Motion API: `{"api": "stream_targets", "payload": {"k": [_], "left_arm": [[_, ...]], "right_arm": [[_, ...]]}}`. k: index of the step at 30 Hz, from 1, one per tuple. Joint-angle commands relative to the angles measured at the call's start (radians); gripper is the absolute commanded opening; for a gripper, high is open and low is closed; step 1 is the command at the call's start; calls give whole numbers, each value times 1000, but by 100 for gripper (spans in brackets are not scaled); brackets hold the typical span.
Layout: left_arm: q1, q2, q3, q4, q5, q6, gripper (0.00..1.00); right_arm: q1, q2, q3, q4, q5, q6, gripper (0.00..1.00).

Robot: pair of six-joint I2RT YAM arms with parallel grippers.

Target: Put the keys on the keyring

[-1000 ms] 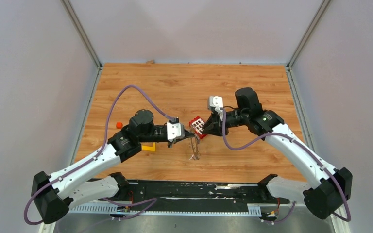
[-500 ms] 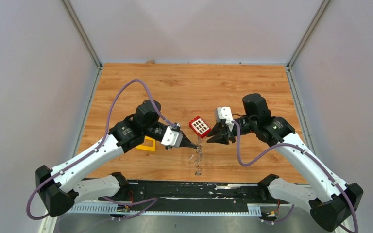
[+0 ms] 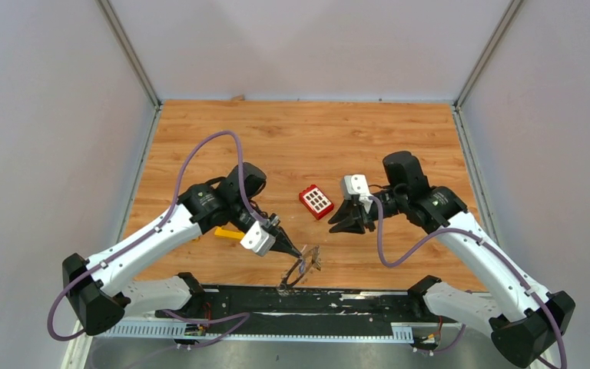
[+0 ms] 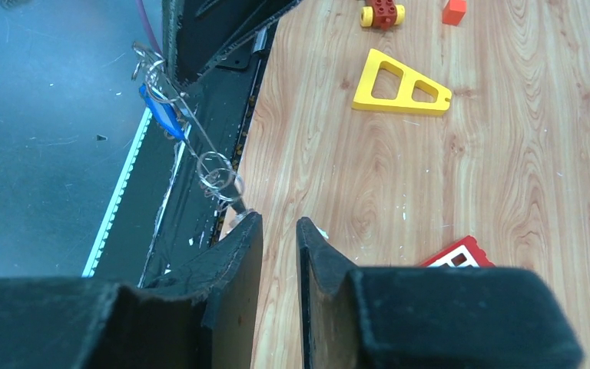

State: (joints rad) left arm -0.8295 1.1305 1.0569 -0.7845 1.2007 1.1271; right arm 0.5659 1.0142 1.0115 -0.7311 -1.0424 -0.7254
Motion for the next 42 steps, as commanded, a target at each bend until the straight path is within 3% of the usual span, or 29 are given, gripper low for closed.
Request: {"api": "stream_targets", "payload": {"k": [1,14,26,37,42], "left_arm": [[5,-2,47,-175,85,229,0],[5,-12,114,-543,139,587,0],[7,10,172,-743,187,802,0],[26,32,178,-750,199,816,0],[50,46,183,-662,205,706,0]], "right_arm": [[3,17,1,-18,-37,-33,23],[5,30,-14,-34,-9,-46,20],[4,36,-24,-31,-14,-43,20],[4,40,-22,-18,-9,-29,21],[4,31,-14,-12,-3,-9,21]]}}
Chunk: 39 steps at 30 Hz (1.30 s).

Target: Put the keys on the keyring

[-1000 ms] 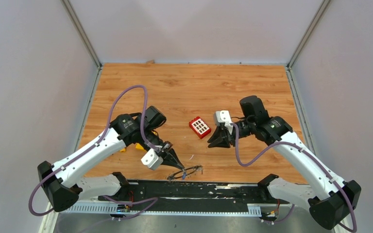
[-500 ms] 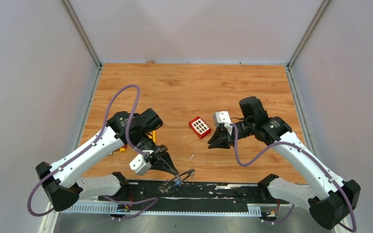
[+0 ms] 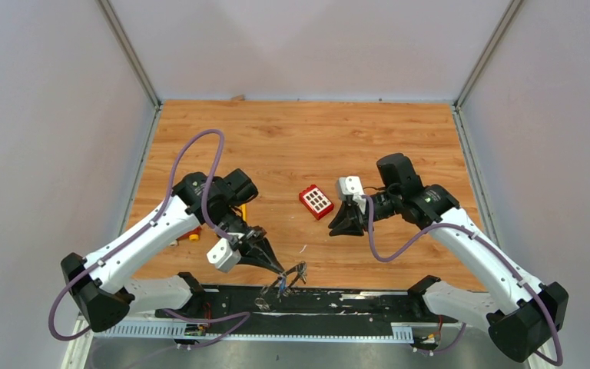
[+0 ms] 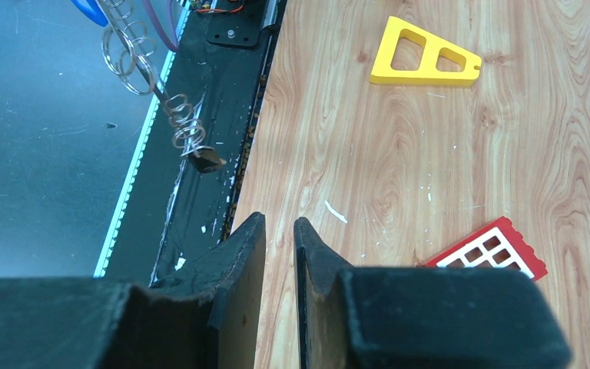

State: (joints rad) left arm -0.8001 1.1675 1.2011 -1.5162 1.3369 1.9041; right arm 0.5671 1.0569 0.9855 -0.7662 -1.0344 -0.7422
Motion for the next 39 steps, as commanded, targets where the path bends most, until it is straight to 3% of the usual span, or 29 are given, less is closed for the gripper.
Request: {"api": "stream_targets", "payload": {"k": [1,14,17,19,20,22,30,39], "left_arm": [[27,13,40,89,69,-101,0],[101,80,34,395,42,-476,0],[102,70,-1,667,-32,-790,0],[101,23,-85,1024,-163,-1196,0],[102,8,-107,1109,-208,-1317,0],[101,14,-95,1060,-234,-1280,0],[101,-20,-187,1324,-368,-1560,0],[101,-31,-224,1447,-457,-1704,0]], "right_arm": [[3,-15,14,26,-7,11,21],[4,-8,48,180,-16,166,30],[7,17,71,193,-6,183,30],[8,34,87,196,7,188,30],[9,39,89,196,15,190,30],[9,44,89,203,26,197,30],[9,23,67,238,72,240,32],[7,41,42,309,84,326,44]]}}
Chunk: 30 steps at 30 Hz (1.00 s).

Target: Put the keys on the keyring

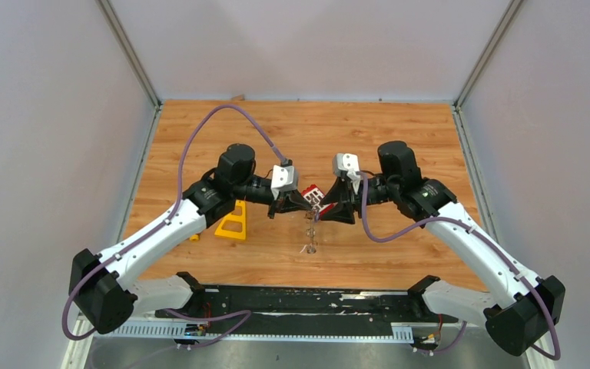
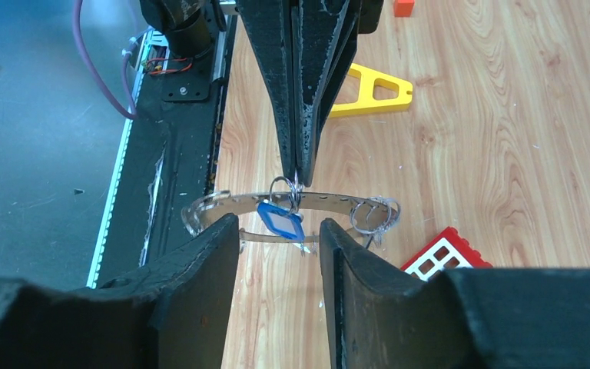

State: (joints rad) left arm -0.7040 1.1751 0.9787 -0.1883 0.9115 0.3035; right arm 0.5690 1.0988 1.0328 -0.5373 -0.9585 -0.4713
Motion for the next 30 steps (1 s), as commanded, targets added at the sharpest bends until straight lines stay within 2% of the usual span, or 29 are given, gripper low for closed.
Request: {"api": "stream_targets", "payload": {"k": [1,9,13,18,25,30], "left_arm": [[5,-41,-6,126,-34,-110,0],[5,-56,-31,183,-56,-171,0],[5,-61,-34,184,-52,-179,0],[4,-63,-43,184,-57,-168,0],[5,-67,-57,184,-67,-141,0],[5,-71,-60,178,-62,-104,0]], "right_arm": [[5,2,-7,88,13,64,44],[4,55,-7,114,34,99,49],[3,71,-6,119,35,100,47],[4,61,-14,114,11,88,37],[4,36,-23,110,13,76,11],[2,31,-21,99,17,64,0]]}}
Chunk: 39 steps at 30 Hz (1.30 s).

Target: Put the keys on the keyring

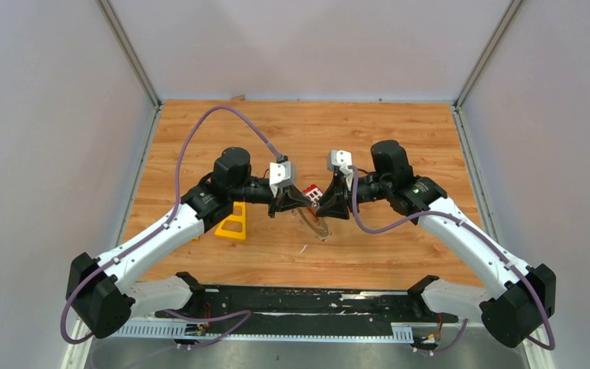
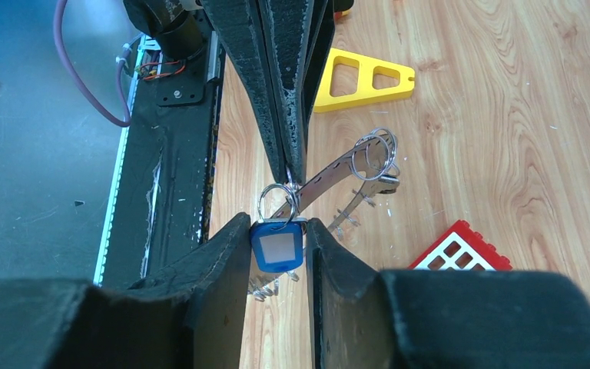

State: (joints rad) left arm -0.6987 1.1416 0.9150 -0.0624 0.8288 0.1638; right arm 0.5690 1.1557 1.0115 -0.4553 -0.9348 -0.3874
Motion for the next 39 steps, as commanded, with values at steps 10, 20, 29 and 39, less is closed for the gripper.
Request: {"api": "stream_targets", "payload": {"k": [10,20,29,39], "left_arm": [[-3,-43,-19,-15,22,173,0],[-22,-46,-24,-69,0,260,0],[-51,-23,-8,-63,-47,242,0],[-59,-14,-4,-46,-82,218,0]], "right_arm": [[2,-11,35,-21,-27,-31,0],[2,14,70,-44,-34,-39,0],[9,56,114,-66,-38,-37,0],[31,63,134,-73,-31,-35,0]]}}
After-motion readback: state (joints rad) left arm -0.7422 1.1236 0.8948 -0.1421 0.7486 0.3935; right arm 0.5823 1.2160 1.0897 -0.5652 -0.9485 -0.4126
